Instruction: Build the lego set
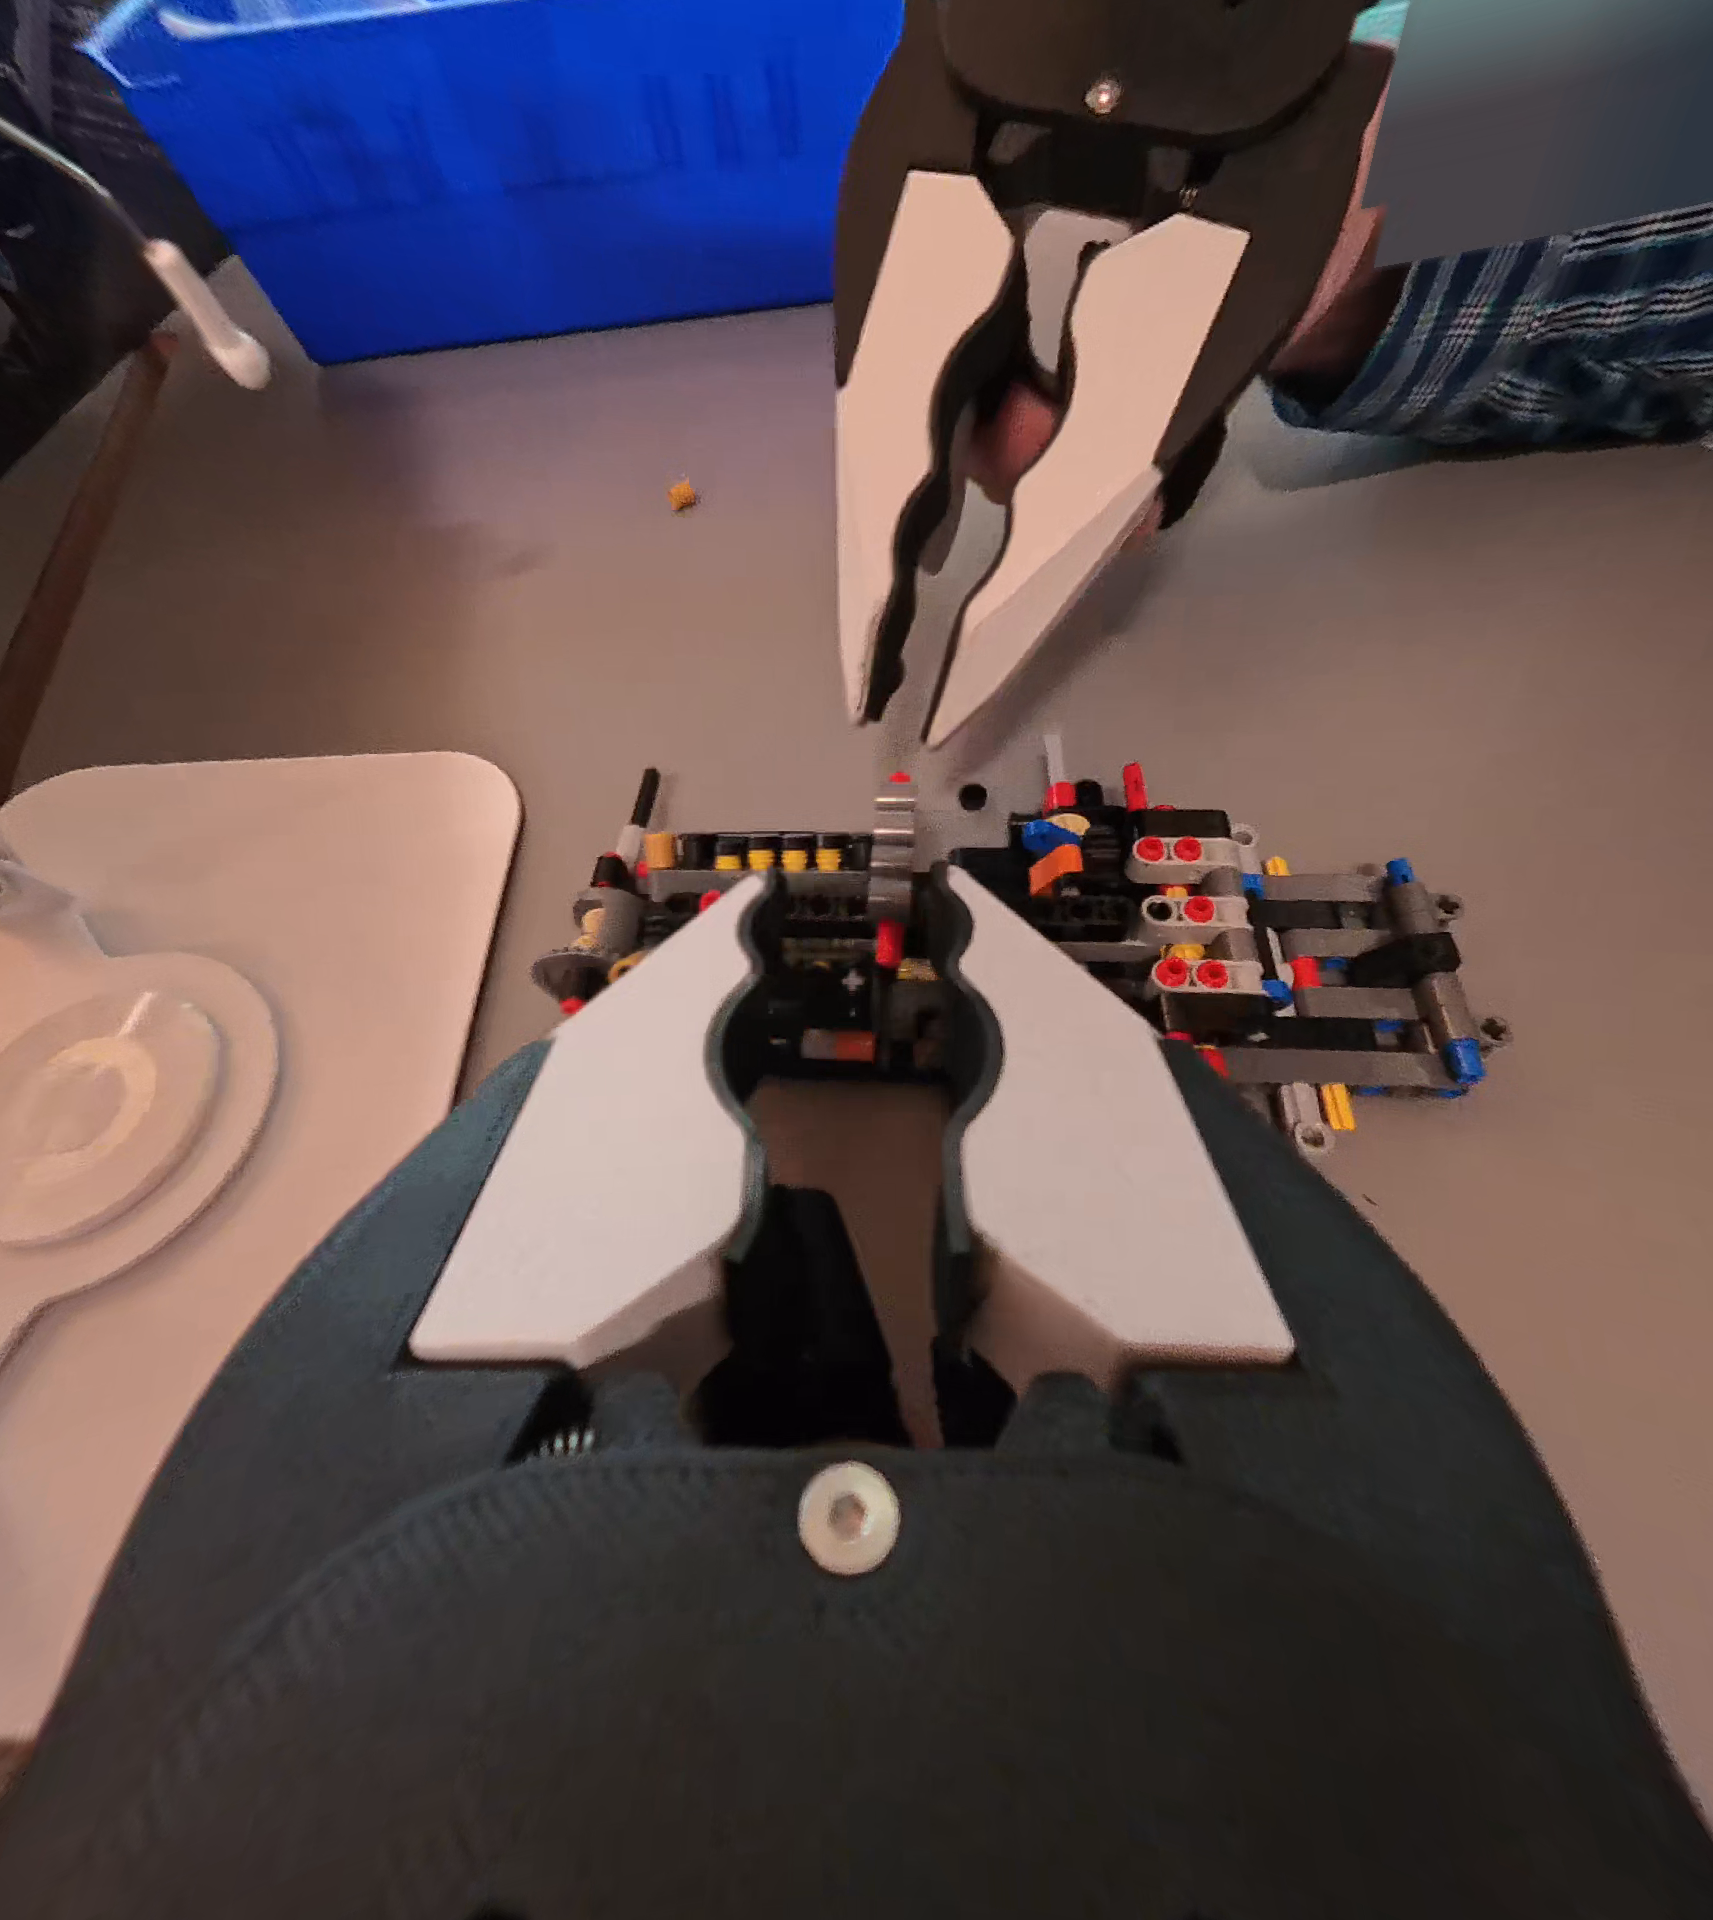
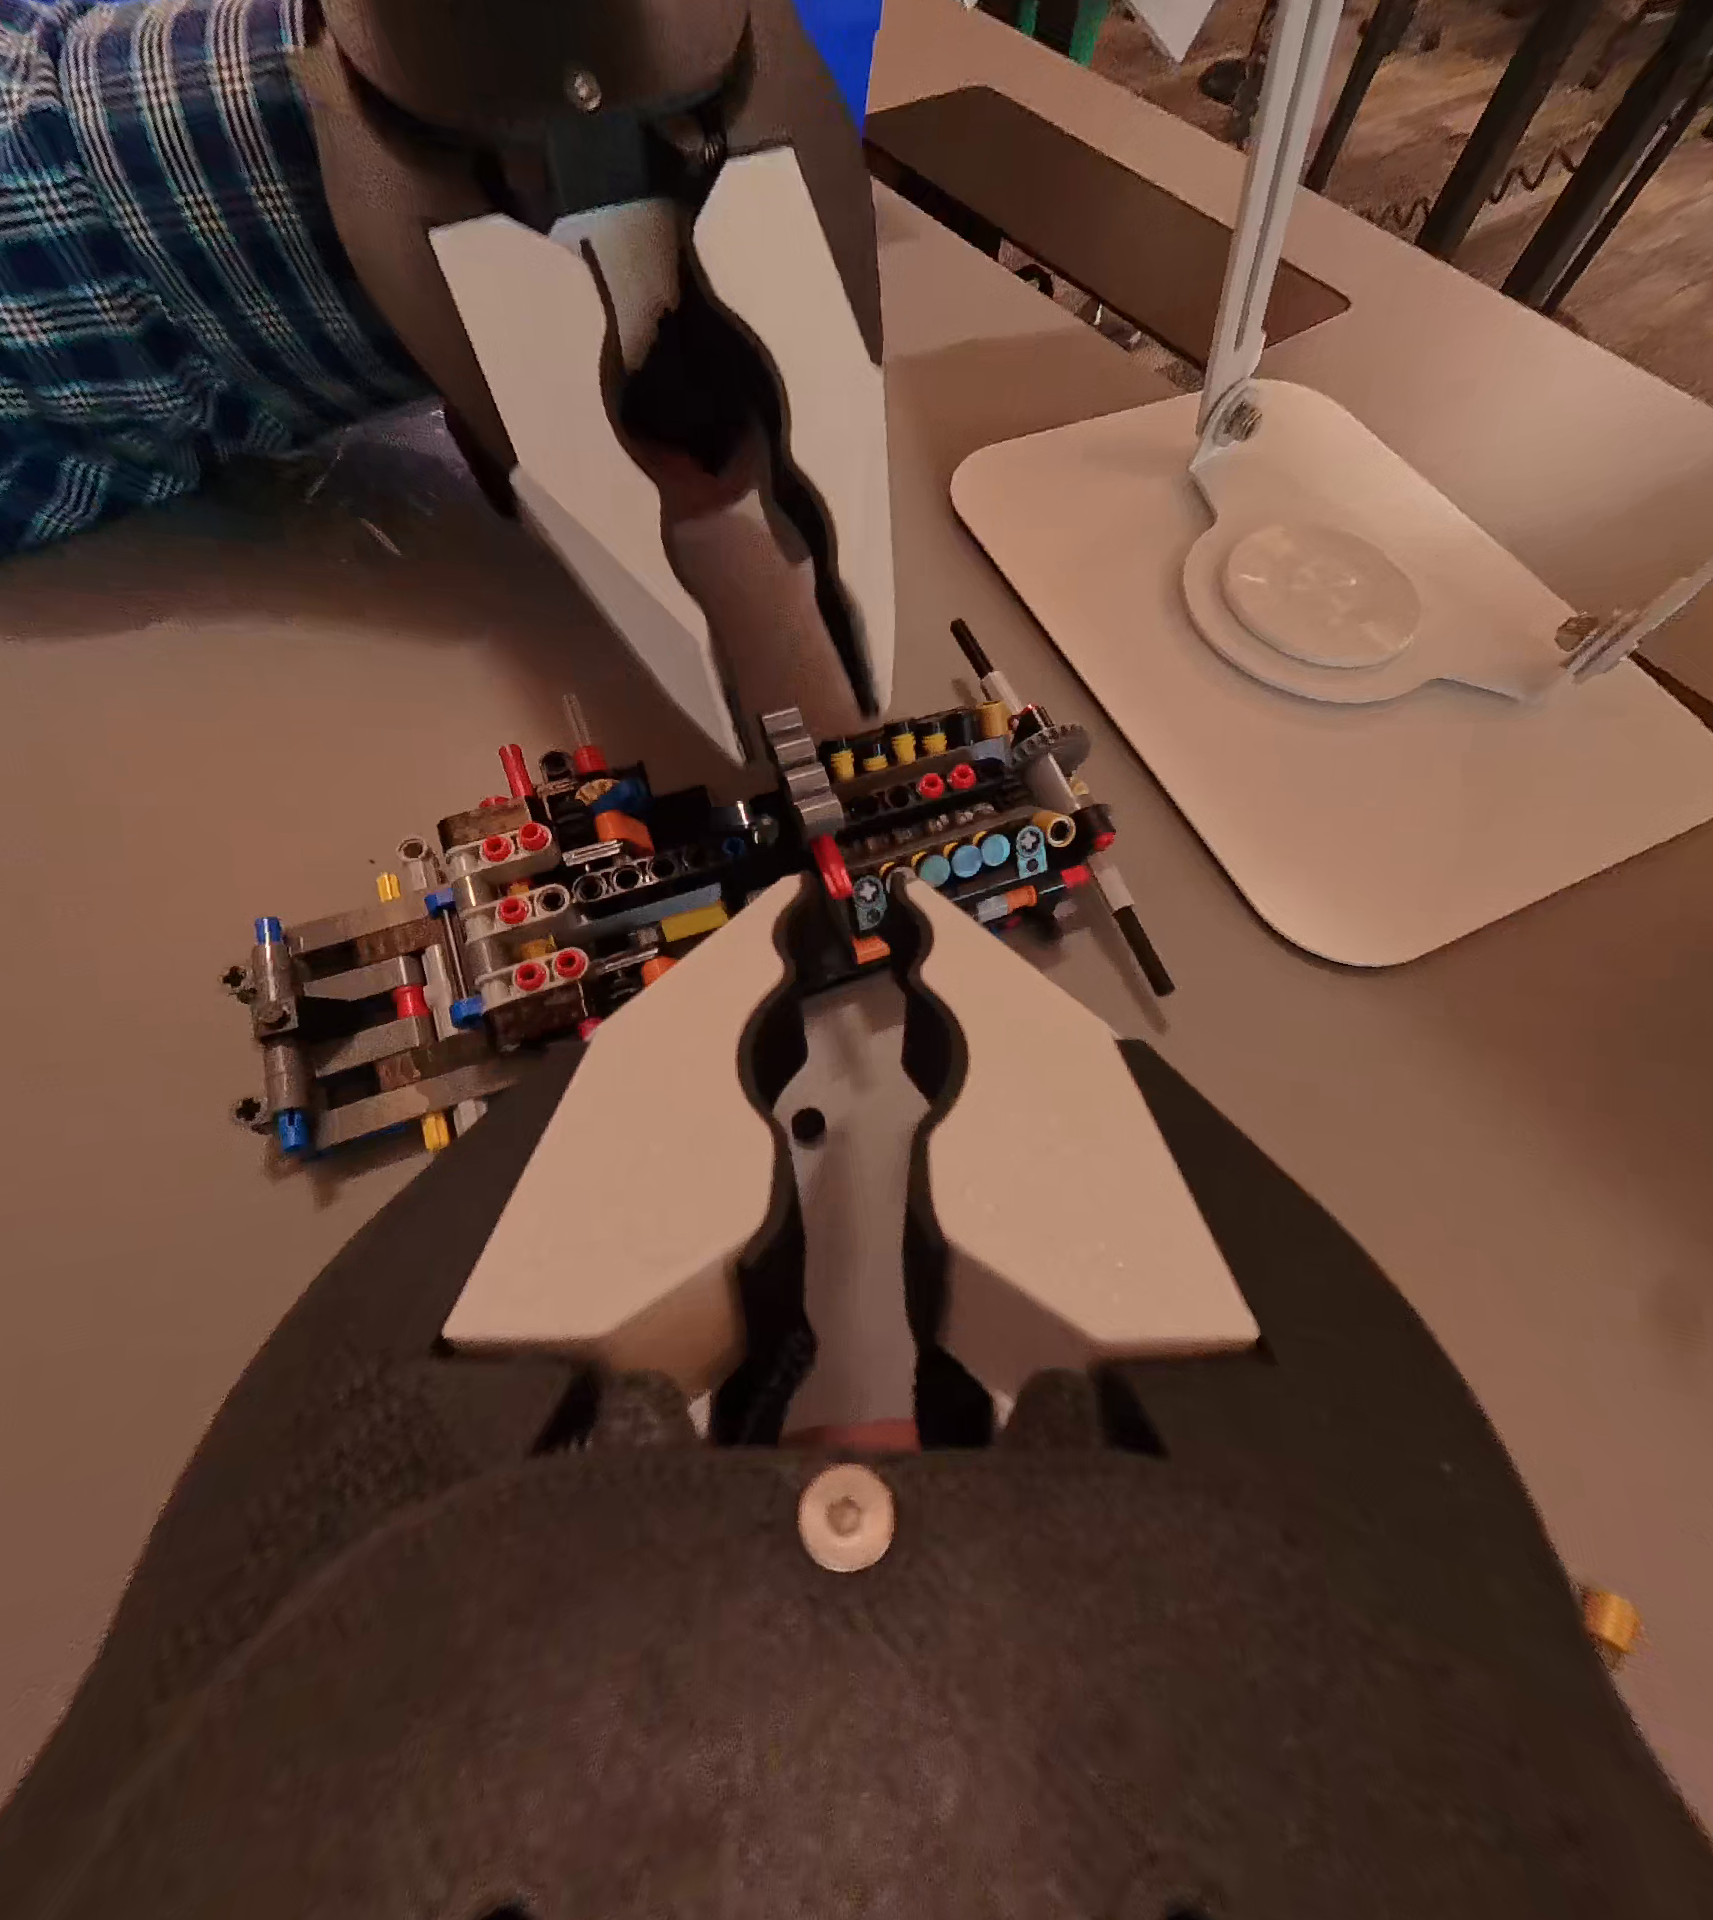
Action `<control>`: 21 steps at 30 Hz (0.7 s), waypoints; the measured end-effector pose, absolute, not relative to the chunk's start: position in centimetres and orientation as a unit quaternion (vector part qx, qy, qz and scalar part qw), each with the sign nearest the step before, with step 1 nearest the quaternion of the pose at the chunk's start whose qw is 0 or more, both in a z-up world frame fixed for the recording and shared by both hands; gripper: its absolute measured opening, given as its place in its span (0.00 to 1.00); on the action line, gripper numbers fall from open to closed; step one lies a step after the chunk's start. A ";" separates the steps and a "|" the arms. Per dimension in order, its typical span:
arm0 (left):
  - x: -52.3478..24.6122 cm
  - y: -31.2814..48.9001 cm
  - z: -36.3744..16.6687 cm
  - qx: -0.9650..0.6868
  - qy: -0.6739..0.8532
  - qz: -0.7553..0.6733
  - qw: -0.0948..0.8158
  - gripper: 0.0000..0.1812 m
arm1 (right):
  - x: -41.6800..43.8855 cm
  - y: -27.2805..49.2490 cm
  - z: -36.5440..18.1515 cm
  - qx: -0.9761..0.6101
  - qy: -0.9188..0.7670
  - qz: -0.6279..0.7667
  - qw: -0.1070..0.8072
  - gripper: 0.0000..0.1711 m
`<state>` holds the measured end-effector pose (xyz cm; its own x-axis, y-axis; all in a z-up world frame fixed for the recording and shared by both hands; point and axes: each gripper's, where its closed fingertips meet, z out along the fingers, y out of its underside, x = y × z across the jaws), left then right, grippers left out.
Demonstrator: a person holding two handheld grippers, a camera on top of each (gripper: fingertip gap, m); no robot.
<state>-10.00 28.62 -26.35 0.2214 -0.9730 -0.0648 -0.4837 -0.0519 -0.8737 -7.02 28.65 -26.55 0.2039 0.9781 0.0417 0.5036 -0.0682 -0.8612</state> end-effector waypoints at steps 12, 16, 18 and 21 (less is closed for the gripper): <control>-11.4 27.8 -26.1 -0.681 0.550 -0.220 0.430 0.09 | -7.7 27.8 -25.9 -0.646 -0.574 0.295 0.408 0.08; -11.0 28.2 -24.3 -0.670 0.534 -0.231 0.461 0.06 | -8.6 28.0 -25.4 -0.640 -0.569 0.312 0.412 0.06; -10.6 28.2 -24.4 -0.669 0.538 -0.225 0.461 0.04 | -8.8 28.4 -25.4 -0.643 -0.564 0.318 0.409 0.03; -10.2 28.1 -25.4 -0.673 0.546 -0.216 0.449 0.03 | -9.1 28.4 -25.4 -0.641 -0.565 0.326 0.404 0.00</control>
